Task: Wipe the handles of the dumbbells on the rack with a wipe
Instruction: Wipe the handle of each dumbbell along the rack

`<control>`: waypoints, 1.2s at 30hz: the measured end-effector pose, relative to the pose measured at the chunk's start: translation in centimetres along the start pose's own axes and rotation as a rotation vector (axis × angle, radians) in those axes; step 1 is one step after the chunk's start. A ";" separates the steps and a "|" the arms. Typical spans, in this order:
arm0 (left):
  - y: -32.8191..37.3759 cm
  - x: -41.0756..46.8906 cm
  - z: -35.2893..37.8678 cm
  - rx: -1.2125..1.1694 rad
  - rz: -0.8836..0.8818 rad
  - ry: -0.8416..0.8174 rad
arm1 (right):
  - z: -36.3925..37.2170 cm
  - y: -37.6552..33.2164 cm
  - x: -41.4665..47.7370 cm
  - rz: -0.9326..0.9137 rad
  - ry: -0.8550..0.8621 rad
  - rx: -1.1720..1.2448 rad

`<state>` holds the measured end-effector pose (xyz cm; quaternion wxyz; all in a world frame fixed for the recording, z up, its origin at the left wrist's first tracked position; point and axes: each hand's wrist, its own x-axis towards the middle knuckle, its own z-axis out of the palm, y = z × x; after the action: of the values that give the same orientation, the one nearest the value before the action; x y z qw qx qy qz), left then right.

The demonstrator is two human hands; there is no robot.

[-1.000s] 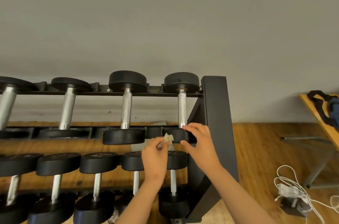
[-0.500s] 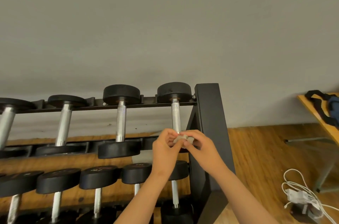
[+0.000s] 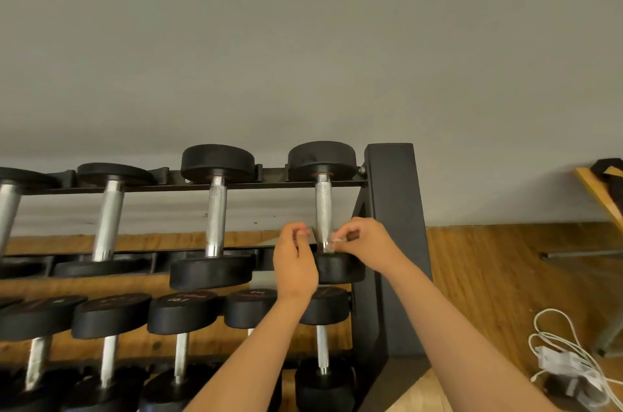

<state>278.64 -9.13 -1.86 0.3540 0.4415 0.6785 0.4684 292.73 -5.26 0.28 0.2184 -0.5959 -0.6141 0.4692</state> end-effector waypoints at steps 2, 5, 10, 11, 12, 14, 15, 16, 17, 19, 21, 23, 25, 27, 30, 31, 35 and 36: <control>-0.3 0.2 0.0 -0.002 -0.024 0.009 | -0.5 0.1 0.8 0.014 -0.078 -0.010; -0.2 0.2 0.1 -0.014 -0.041 0.025 | -0.3 0.3 1.3 -0.002 -0.059 -0.034; 0.0 0.1 0.0 -0.028 -0.046 0.017 | 0.3 0.8 1.3 -0.007 0.113 0.106; 0.0 0.2 0.0 -0.027 -0.048 0.015 | 0.2 1.0 1.2 0.002 0.065 0.119; 0.0 0.2 0.0 -0.025 -0.050 0.012 | 0.1 1.2 1.1 0.013 -0.002 0.127; 0.0 0.2 0.0 -0.026 -0.048 0.007 | -0.1 1.2 1.2 0.017 -0.077 0.114; 0.1 0.2 0.1 -0.028 -0.044 0.007 | -0.1 1.2 1.4 0.006 -0.060 0.114; 0.1 0.2 0.0 -0.029 -0.040 0.006 | -0.1 1.1 1.7 -0.004 -0.015 0.130; 0.1 0.2 0.0 -0.031 -0.038 0.008 | 0.0 1.1 1.9 -0.009 0.040 0.159; 0.2 0.1 0.0 -0.034 -0.036 0.013 | 0.2 1.3 1.9 -0.002 0.092 0.210; 0.2 0.1 0.1 -0.033 -0.034 0.012 | 0.0 1.7 1.5 0.020 0.005 0.231; 0.1 0.2 0.1 -0.033 -0.038 0.009 | -0.4 2.0 1.3 0.038 -0.130 0.238; 0.0 0.2 0.1 -0.037 -0.042 0.009 | -0.7 2.0 1.7 0.030 -0.136 0.220; -0.1 0.3 0.1 -0.037 -0.049 0.008 | -0.6 2.1 2.1 0.024 -0.052 0.239; 0.0 0.3 0.2 -0.041 -0.049 0.010 | -0.2 2.2 2.3 0.073 -0.053 0.338; 0.0 0.3 0.2 -0.041 -0.049 0.009 | -0.2 2.3 2.2 0.095 -0.083 0.334; -0.1 0.3 0.1 -0.044 -0.048 0.006 | -0.8 2.4 2.0 0.152 -0.224 0.222; 0.0 0.3 0.1 -0.047 -0.048 0.007 | -0.8 2.4 2.0 0.167 -0.249 0.210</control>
<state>278.61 -8.82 -1.94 0.3730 0.4151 0.6788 0.4772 294.28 -3.48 -1.94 0.1619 -0.5559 -0.5326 0.6173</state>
